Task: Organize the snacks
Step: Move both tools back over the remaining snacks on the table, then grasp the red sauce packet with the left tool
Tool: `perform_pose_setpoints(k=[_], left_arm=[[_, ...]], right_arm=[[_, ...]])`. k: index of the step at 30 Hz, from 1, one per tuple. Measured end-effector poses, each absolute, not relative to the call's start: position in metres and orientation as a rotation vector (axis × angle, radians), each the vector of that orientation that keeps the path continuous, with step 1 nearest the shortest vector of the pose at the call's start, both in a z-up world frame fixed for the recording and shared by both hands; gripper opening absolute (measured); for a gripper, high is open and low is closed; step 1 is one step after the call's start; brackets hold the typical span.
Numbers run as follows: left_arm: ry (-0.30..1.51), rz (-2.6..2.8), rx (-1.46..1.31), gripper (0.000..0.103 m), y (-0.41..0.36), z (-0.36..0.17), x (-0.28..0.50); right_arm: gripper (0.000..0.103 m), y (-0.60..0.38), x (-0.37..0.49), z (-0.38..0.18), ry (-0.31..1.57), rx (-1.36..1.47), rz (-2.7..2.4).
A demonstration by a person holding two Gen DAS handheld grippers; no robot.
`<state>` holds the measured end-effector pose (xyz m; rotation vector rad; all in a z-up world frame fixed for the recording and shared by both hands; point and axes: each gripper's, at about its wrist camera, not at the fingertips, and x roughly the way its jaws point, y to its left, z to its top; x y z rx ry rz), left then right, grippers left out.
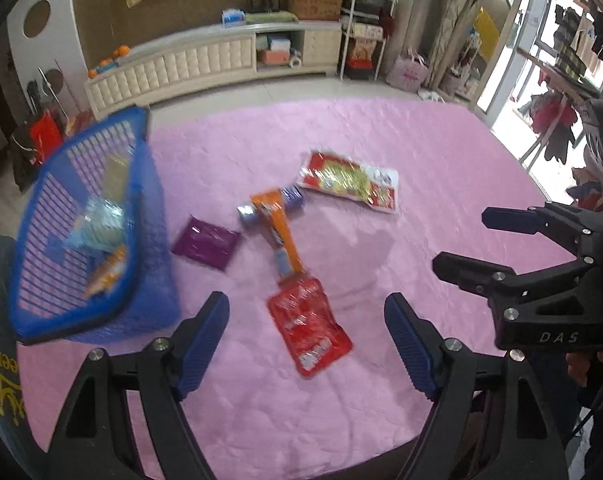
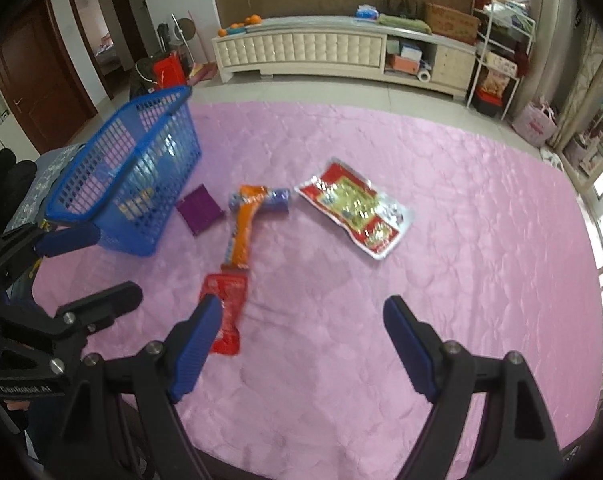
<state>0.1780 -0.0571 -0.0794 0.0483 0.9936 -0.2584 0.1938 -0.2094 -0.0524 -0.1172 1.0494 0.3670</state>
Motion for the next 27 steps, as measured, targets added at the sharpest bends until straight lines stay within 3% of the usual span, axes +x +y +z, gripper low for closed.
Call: perform_pose_setpoints(k=[27], left_arm=[[1.242,-0.117,-0.013,0.078,-0.075,-0.191,0.221]], right_arm=[[0.086,-0.234,0.219,-0.151,1.224,-0.062,0.368]])
